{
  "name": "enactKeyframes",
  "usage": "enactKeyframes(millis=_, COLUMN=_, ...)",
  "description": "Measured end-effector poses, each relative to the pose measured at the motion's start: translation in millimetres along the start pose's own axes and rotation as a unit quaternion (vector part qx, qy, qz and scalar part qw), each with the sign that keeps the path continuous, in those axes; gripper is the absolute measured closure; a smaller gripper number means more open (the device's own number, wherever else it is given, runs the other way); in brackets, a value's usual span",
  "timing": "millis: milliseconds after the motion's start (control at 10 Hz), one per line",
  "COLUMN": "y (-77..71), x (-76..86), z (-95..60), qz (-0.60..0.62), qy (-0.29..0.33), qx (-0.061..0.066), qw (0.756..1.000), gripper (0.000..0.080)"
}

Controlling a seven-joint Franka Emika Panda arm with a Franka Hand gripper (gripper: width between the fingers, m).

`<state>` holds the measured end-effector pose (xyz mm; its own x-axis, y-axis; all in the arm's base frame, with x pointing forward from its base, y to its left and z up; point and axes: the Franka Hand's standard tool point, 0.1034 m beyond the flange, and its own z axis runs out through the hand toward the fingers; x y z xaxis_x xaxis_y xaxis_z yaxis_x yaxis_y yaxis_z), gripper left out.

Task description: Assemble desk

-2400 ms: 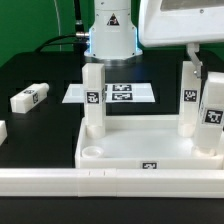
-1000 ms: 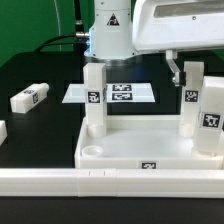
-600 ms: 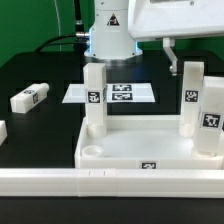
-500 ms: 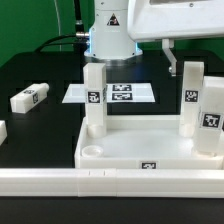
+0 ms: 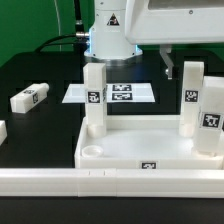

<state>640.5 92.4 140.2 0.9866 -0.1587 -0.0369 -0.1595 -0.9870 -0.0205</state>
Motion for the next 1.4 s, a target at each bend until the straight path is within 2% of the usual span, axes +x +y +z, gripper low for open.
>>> enactKeyframes(millis=200, y=-8.8, x=6.9, z=-1.1, qz=-0.001, qy=-0.002, qx=0.000, qw=1.000, gripper=0.0151)
enactKeyframes(millis=700, y=-10.9, x=10.8, z=8.9, qz=-0.004, qy=0.007, qx=-0.003, qw=1.000, gripper=0.0151)
enactKeyframes(millis=800, y=-10.5, x=10.8, z=9.1, qz=-0.005, qy=0.008, qx=-0.004, qw=1.000, gripper=0.0237)
enactKeyframes(millis=900, y=-10.1, x=10.9, z=9.0, qz=-0.005, qy=0.008, qx=-0.005, qw=1.000, gripper=0.0372)
enactKeyframes(millis=1000, y=-9.9, x=10.9, z=9.1, qz=-0.005, qy=0.008, qx=-0.005, qw=1.000, gripper=0.0372)
enactKeyframes(millis=1100, y=-9.8, x=11.0, z=9.1, qz=-0.005, qy=0.008, qx=-0.005, qw=1.000, gripper=0.0514)
enactKeyframes(millis=1400, y=-9.6, x=11.0, z=9.1, qz=0.008, qy=0.008, qx=-0.005, qw=1.000, gripper=0.0513)
